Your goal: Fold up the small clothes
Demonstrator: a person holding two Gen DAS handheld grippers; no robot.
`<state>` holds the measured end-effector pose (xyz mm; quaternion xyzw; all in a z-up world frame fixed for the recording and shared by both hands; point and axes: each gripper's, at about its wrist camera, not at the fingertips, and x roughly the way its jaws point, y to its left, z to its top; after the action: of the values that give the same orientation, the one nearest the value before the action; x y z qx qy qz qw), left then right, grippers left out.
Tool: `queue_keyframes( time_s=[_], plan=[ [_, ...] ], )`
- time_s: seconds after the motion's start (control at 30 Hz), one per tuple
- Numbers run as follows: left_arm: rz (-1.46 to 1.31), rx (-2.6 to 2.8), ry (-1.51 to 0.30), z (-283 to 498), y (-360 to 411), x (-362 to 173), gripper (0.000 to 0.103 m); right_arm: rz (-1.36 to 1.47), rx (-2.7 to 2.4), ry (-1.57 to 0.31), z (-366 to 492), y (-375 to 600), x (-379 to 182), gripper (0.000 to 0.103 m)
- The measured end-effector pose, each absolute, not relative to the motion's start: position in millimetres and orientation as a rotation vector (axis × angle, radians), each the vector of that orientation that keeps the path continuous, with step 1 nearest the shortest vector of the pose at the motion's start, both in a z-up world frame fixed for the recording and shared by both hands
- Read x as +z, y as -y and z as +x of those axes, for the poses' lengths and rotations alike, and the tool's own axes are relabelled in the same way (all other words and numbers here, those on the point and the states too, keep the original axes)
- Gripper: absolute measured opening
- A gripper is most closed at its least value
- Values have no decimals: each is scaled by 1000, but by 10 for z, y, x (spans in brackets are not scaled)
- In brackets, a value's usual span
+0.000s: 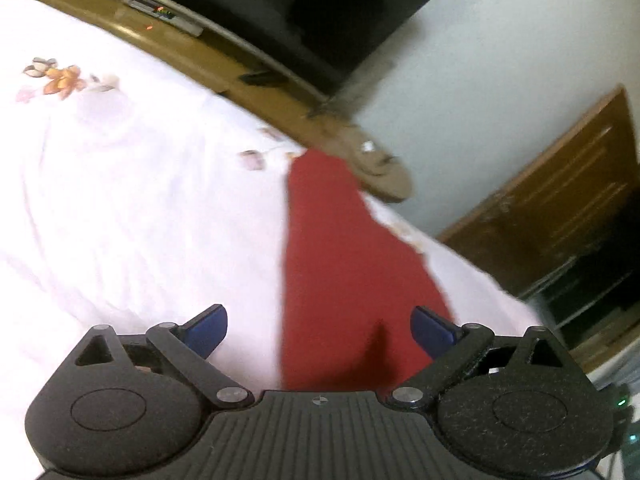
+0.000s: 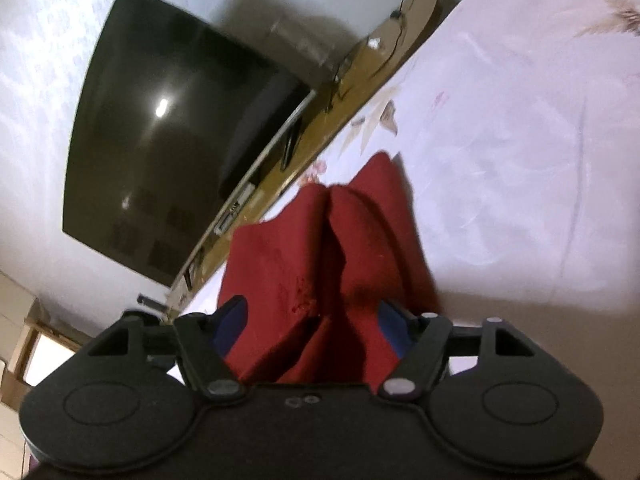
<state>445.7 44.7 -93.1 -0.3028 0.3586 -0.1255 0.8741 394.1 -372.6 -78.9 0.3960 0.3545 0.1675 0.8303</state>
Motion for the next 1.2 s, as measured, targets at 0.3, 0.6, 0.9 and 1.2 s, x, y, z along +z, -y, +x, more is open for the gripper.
queue_keyframes(
  time_s=[0.3,0.6,0.9,1.2],
  plan=[
    [-552,-237,-801,4714,-466,-1062,97,673,457,-833,4477,3394,-825,57],
    [-524,-257,-801,4834,-293,-1094,97,584,498,-824,4443,3321,-735,49],
    [-515,-266,-790,4869,-274,-1138,97,676,608,-782,4333,3442,-656,45],
    [-489,-246,-803,4915,-227,-1088,98,557,505,-871,4666,3151,-834,17]
  ],
)
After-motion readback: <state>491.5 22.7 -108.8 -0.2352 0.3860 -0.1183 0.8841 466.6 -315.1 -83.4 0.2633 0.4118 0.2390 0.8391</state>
